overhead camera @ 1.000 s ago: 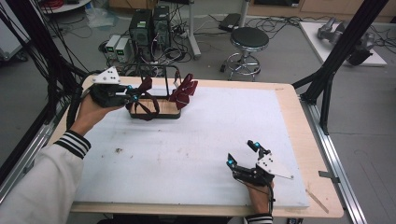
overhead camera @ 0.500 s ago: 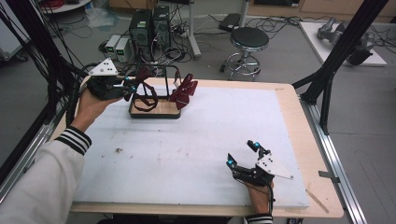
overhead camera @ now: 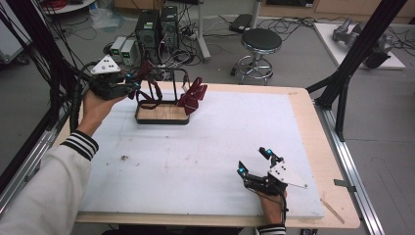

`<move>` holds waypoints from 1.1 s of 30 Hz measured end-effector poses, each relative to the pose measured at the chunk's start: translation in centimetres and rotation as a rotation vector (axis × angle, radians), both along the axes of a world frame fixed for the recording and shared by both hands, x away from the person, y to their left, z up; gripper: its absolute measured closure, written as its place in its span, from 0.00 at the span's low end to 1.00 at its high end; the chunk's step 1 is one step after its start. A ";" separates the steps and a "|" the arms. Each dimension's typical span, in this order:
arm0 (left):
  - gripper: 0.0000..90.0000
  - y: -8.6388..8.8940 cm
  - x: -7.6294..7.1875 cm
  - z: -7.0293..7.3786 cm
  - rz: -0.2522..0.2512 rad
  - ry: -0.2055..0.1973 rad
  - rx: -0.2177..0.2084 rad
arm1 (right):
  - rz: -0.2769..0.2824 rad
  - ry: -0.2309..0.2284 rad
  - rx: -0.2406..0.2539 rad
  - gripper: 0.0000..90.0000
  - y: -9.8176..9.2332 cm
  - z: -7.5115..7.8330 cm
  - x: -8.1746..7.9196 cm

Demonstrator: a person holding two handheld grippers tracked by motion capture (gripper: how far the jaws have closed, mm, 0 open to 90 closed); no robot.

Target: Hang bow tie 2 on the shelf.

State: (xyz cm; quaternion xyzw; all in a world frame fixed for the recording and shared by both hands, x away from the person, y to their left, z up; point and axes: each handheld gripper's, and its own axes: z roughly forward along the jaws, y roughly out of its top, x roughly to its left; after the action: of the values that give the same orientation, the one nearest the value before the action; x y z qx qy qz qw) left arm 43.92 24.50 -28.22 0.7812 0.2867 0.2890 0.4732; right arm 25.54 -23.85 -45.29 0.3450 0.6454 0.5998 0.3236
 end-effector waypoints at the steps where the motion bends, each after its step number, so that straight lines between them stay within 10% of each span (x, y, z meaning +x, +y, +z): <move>1: 0.84 0.1 0.0 0.0 0.009 -0.001 -0.003 | 0.001 0.000 -0.001 0.13 0.0 0.0 0.0; 18: 0.84 0.1 1.1 -0.1 0.113 -0.013 -0.109 | -0.001 -0.005 0.002 0.13 0.0 0.0 0.0; 33: 0.84 -0.1 1.8 -0.3 0.099 -0.004 -0.171 | -0.001 -0.004 0.004 0.13 0.0 0.0 0.0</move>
State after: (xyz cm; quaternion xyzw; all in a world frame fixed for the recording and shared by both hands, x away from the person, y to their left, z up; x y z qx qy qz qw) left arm 45.72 24.40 -28.55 0.7223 0.3478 0.2880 0.5238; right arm 25.52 -23.89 -45.30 0.3449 0.6435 0.6013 0.3245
